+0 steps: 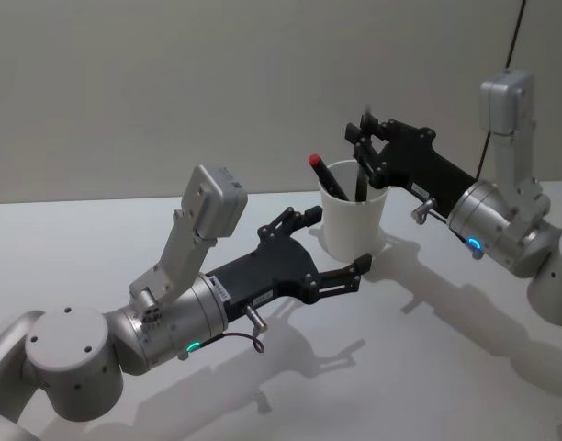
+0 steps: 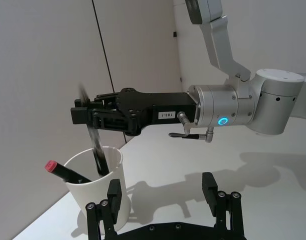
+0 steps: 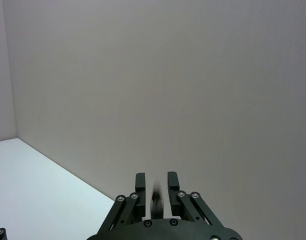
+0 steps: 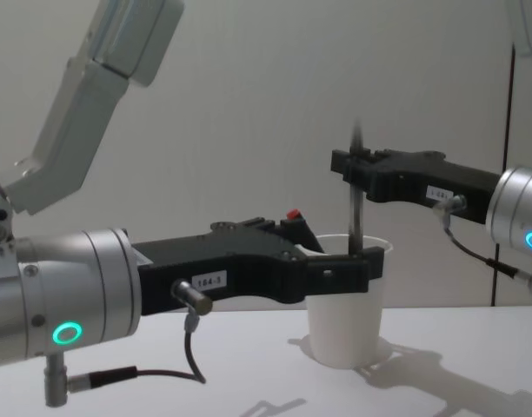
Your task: Place the pen into the pen holder.
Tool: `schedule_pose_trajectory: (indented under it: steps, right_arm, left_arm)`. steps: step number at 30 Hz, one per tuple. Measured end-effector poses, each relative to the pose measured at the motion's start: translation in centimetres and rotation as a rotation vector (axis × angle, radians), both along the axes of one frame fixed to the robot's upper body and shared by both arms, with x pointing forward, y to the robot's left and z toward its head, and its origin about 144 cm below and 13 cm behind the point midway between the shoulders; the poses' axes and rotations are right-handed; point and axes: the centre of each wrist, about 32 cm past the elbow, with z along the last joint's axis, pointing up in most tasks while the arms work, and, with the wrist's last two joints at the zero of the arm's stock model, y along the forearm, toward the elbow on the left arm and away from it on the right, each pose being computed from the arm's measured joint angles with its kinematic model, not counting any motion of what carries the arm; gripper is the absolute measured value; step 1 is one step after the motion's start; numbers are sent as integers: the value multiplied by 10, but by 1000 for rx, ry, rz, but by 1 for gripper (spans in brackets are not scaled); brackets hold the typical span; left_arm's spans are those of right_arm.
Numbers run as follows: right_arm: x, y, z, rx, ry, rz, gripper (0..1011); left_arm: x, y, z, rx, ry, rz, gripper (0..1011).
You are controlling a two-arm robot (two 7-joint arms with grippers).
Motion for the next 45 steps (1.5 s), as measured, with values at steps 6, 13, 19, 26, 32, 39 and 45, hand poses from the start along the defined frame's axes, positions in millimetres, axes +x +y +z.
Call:
schedule_pose_trajectory:
  steps: [6, 13, 19, 26, 32, 39, 45]
  right_arm:
    - [0, 0, -1, -8, -1, -5, 407]
    - [0, 0, -1, -13, -2, -7, 606]
    - [-1, 0, -2, -11, -1, -10, 783]
    - [-5, -6, 3, 30, -5, -29, 980]
    - [-13, -13, 7, 54, -6, -54, 1002]
    - [-18, -16, 8, 64, -1, -69, 1002]
    - [-24, -17, 5, 62, 7, -88, 1002]
  left_arm:
    - [0, 0, 0, 0, 0, 0, 1001]
    - [0, 0, 0, 0, 0, 0, 1001]
    - [0, 0, 0, 0, 0, 0, 1001]
    - [0, 0, 0, 0, 0, 0, 1001]
    - [0, 0, 0, 0, 0, 0, 1001]
    - [0, -1, 0, 1, -5, 17, 1001]
    - [0, -2, -1, 8, -20, 69, 1001]
